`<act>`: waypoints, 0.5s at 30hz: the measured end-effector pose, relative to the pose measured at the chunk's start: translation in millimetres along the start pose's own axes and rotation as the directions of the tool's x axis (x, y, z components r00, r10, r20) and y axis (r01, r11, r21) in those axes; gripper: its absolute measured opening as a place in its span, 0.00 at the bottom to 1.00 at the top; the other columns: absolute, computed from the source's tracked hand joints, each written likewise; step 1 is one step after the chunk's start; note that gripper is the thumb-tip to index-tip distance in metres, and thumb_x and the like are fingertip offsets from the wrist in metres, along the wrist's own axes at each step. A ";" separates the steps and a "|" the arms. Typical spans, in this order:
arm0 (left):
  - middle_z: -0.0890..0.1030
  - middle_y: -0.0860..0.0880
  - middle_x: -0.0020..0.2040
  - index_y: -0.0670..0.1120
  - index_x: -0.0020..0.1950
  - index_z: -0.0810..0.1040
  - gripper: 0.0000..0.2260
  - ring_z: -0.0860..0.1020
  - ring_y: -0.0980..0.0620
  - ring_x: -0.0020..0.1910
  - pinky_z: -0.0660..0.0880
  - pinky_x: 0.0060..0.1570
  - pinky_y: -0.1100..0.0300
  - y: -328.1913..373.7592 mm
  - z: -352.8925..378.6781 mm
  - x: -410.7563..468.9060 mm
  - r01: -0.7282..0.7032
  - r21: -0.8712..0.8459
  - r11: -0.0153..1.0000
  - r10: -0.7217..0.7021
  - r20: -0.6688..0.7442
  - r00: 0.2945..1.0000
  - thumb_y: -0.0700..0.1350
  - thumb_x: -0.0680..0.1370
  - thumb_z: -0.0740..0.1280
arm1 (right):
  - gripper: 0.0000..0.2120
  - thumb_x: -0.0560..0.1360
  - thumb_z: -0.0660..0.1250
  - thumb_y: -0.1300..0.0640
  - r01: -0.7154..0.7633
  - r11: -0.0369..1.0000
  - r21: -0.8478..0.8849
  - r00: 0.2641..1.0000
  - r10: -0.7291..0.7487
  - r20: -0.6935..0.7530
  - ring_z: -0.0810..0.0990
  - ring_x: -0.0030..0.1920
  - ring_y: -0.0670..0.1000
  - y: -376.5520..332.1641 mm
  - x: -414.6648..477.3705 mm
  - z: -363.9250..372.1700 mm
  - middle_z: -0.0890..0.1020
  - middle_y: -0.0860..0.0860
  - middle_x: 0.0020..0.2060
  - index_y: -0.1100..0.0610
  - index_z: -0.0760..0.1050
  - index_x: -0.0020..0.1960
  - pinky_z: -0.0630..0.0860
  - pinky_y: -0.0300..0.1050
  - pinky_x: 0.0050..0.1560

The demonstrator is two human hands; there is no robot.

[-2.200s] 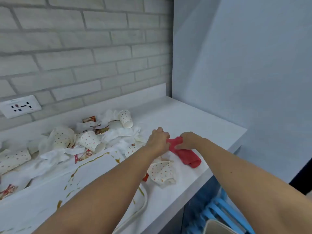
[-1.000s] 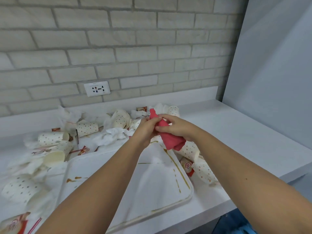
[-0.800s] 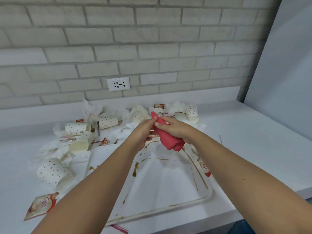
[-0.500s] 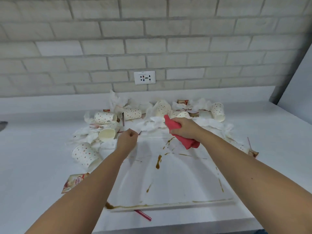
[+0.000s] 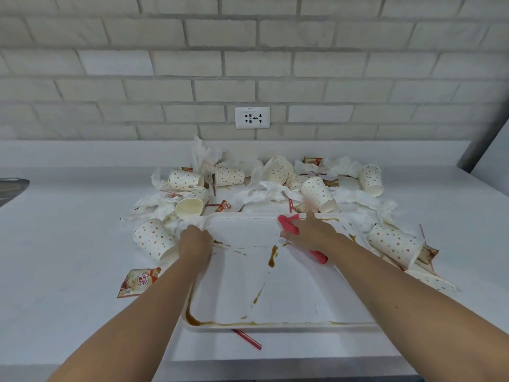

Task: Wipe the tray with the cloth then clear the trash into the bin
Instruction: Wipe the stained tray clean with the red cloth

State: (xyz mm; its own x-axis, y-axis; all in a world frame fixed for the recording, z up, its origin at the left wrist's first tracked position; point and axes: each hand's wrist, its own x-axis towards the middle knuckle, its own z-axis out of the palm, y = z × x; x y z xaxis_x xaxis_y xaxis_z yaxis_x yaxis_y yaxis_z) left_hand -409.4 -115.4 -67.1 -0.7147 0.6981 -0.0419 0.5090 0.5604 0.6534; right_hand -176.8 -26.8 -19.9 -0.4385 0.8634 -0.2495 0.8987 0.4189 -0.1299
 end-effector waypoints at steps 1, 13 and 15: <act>0.79 0.36 0.51 0.33 0.50 0.74 0.12 0.75 0.42 0.45 0.67 0.43 0.56 -1.8 1.2 -0.3 -0.003 0.036 0.999 0.002 0.026 1.000 0.40 0.80 0.56 | 0.25 0.80 0.48 0.39 -0.002 1.000 0.009 1.000 0.002 -0.011 0.68 0.69 0.59 -1.2 -0.5 2.3 0.55 0.58 0.75 0.47 0.63 0.73 0.68 0.52 0.64; 0.75 0.47 0.58 0.41 0.63 0.72 0.16 0.72 0.47 0.57 0.66 0.60 0.55 -10.7 -10.9 3.9 0.029 -0.341 0.940 0.057 0.239 0.969 0.43 0.83 0.49 | 0.20 0.82 0.50 0.49 0.005 0.999 -0.048 0.999 -0.007 -0.049 0.71 0.66 0.57 -16.2 13.4 16.0 0.57 0.57 0.74 0.54 0.69 0.69 0.69 0.51 0.63; 0.75 0.48 0.60 0.42 0.65 0.73 0.16 0.72 0.49 0.58 0.66 0.60 0.57 -10.9 -10.6 0.9 0.012 -0.442 0.897 0.089 0.206 0.975 0.40 0.82 0.50 | 0.20 0.82 0.50 0.48 0.103 0.994 -0.045 0.994 -0.105 -0.033 0.73 0.64 0.57 -22.1 11.3 15.7 0.61 0.56 0.71 0.51 0.70 0.69 0.70 0.49 0.60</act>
State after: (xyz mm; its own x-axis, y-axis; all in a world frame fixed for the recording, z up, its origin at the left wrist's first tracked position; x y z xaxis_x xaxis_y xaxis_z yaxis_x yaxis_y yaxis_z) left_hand -420.7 -125.6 -66.3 -0.5529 0.8217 -0.1384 0.2357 0.3136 0.9198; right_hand -201.8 -30.7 -34.9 -0.5299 0.8236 -0.2024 0.8480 0.5182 -0.1115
